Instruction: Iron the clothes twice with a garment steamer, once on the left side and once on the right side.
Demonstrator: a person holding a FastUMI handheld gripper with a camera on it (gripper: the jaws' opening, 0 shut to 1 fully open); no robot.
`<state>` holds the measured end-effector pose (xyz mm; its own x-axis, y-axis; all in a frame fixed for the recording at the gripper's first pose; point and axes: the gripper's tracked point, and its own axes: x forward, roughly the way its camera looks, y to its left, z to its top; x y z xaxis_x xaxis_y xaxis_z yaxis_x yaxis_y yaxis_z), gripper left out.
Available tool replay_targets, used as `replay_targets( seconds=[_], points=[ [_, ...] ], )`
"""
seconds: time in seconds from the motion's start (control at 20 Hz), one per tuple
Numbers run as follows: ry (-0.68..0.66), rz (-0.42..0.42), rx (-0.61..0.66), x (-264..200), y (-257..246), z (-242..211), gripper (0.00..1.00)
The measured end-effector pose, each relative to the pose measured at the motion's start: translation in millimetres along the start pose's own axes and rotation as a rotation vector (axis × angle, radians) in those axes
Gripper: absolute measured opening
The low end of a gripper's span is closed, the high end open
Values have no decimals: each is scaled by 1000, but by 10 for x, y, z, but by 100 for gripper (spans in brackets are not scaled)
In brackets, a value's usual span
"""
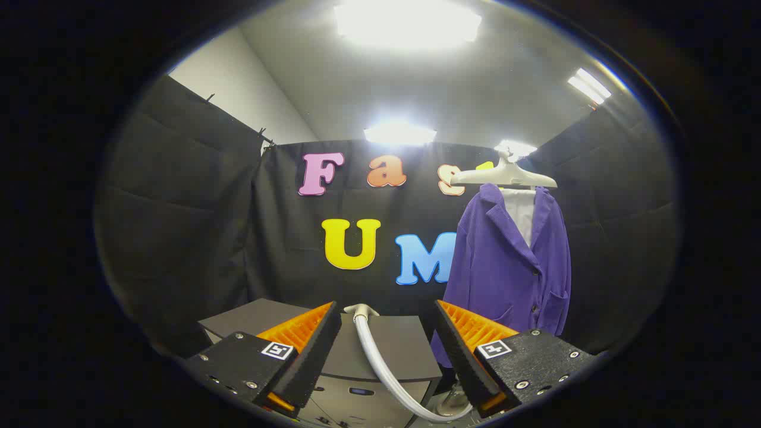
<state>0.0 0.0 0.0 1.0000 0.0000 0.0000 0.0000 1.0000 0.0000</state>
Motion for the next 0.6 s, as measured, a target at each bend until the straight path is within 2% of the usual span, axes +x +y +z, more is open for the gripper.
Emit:
replay_targets(
  seconds=[0.35,0.6],
  points=[
    [-11,-75,45,-111,-174,138,96],
    [-37,-72,43,-234,-181,248,96]
  ],
)
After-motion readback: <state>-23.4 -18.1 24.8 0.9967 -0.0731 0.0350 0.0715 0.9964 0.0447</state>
